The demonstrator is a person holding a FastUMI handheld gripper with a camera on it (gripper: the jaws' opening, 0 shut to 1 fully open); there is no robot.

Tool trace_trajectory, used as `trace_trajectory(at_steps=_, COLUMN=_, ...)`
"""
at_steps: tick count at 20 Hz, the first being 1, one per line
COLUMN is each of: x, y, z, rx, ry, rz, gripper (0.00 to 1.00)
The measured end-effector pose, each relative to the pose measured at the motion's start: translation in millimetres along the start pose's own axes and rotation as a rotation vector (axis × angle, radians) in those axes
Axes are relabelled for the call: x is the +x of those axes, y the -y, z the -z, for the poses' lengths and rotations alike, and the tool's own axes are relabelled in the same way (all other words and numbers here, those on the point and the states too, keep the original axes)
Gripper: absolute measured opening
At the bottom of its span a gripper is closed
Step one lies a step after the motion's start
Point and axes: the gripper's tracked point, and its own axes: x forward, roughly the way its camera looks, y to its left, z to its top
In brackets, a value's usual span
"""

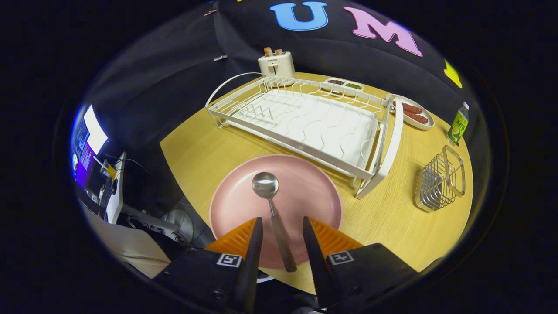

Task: Take the plate from the dish rack, then take the spoon from the basket and place it into the plate.

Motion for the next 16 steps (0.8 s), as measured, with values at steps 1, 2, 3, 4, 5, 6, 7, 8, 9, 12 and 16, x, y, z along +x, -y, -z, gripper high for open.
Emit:
trace_trajectory(at_steps=1, x=-0.7, y=-0.5, z=-1.0, rx=0.002, ry=0.002, rz=-0.001, gripper=0.62)
trace_trajectory(at_steps=2, x=-1.8, y=-0.8, z=-0.9, rx=0.005, ry=0.0, rz=-0.001, gripper=0.73)
trace_trajectory(at_steps=3, x=-2.9, y=-0.6, z=-1.5, rx=0.007, ry=-0.002, rz=-0.002, gripper=0.85)
trace_trajectory(at_steps=4, x=-3.6, y=-1.4, z=-1.6, rx=0.011, ry=-0.002, rz=-0.004, gripper=0.93)
trace_trajectory(at_steps=5, x=-5.9, y=-0.9, z=-3.2, rx=0.016, ry=0.001, rz=0.001, gripper=0.95)
trace_trajectory(at_steps=6, x=-9.4, y=-0.1, z=-6.1, rx=0.02, ry=0.008, rz=0.006, gripper=0.98)
trace_trajectory(at_steps=7, x=-13.4, y=0.4, z=-10.3, rx=0.033, ry=0.017, rz=0.01, gripper=0.99)
trace_trajectory(at_steps=8, x=-19.6, y=-0.8, z=-16.7, rx=0.047, ry=0.034, rz=0.009, gripper=0.99)
trace_trajectory(at_steps=9, x=-25.9, y=-0.8, z=-26.4, rx=0.057, ry=0.058, rz=0.015, gripper=0.99)
trace_trajectory(at_steps=12, x=-53.0, y=10.4, z=-60.7, rx=0.056, ry=0.15, rz=0.063, gripper=0.99)
trace_trajectory(at_steps=16, x=-103.9, y=29.4, z=-118.5, rx=0.035, ry=0.313, rz=0.147, gripper=0.99)
